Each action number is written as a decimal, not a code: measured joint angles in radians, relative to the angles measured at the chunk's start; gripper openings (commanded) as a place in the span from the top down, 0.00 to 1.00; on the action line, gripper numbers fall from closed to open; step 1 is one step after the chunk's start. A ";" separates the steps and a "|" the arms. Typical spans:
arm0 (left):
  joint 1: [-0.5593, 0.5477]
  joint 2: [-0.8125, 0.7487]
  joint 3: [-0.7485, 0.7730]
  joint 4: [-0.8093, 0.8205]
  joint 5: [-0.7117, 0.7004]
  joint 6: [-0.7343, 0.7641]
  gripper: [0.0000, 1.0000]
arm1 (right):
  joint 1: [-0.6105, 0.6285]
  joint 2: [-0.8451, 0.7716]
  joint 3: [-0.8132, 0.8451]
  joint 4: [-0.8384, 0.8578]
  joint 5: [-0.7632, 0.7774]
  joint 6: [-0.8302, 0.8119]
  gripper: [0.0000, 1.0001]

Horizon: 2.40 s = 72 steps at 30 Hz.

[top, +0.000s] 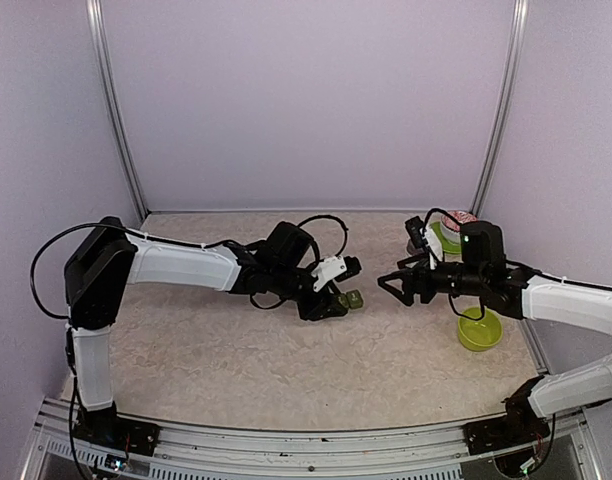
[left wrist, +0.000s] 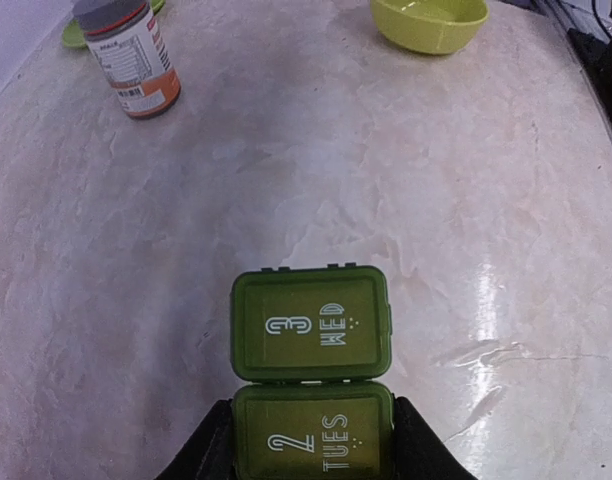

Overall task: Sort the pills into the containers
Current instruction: Pick up the pill container from the center of the board, then open the lid of the pill container.

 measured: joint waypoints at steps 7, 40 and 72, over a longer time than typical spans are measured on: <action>-0.003 -0.143 -0.077 0.002 0.108 -0.040 0.85 | 0.018 -0.060 -0.033 -0.007 -0.095 -0.077 0.15; -0.115 -0.375 -0.252 -0.129 0.257 -0.132 0.85 | 0.358 0.012 -0.037 -0.011 -0.187 -0.351 0.26; -0.122 -0.375 -0.253 -0.142 0.226 -0.117 0.86 | 0.374 0.040 -0.024 -0.023 -0.184 -0.387 0.64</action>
